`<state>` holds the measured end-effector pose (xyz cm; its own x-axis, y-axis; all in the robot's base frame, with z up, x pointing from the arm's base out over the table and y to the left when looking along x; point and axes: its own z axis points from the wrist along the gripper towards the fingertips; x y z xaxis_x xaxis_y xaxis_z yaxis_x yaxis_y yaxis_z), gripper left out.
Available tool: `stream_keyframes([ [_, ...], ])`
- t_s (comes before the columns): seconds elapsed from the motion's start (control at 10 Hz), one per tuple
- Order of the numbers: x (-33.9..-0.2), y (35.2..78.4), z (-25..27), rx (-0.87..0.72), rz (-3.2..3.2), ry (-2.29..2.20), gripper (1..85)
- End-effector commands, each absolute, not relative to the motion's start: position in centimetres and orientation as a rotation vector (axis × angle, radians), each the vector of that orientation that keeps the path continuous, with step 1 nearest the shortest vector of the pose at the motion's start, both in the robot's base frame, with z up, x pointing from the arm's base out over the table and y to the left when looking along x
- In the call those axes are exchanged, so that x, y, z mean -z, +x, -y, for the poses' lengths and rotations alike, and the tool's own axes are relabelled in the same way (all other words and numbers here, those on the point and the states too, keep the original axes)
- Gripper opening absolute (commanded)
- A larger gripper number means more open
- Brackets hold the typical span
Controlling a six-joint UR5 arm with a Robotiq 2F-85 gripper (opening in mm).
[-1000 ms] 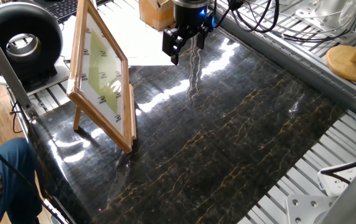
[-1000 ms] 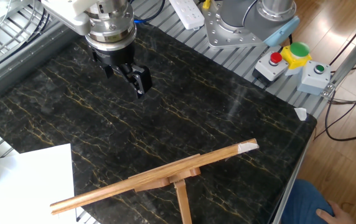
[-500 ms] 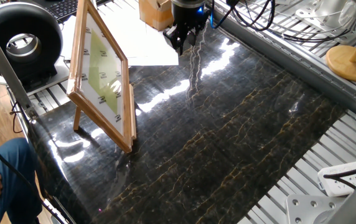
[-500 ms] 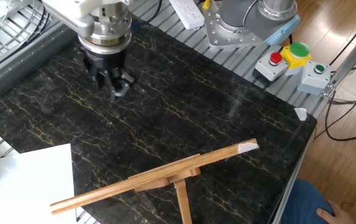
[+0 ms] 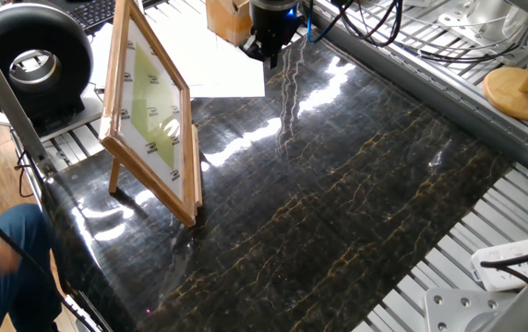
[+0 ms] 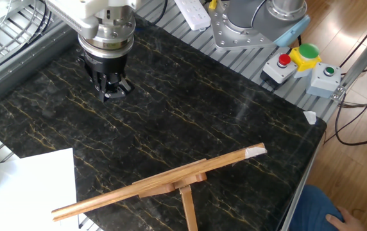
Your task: Take the photo frame down from the bracket
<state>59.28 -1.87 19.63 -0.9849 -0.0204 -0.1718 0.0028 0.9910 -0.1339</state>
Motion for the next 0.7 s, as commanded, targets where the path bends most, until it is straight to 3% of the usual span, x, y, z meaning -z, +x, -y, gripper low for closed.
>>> stream_keyframes([
  [0.0,-19.71,59.14,0.88,0.154,-2.979,0.051,1.0],
  [0.6,-19.70,58.82,1.58,0.208,-2.997,0.024,1.0],
])
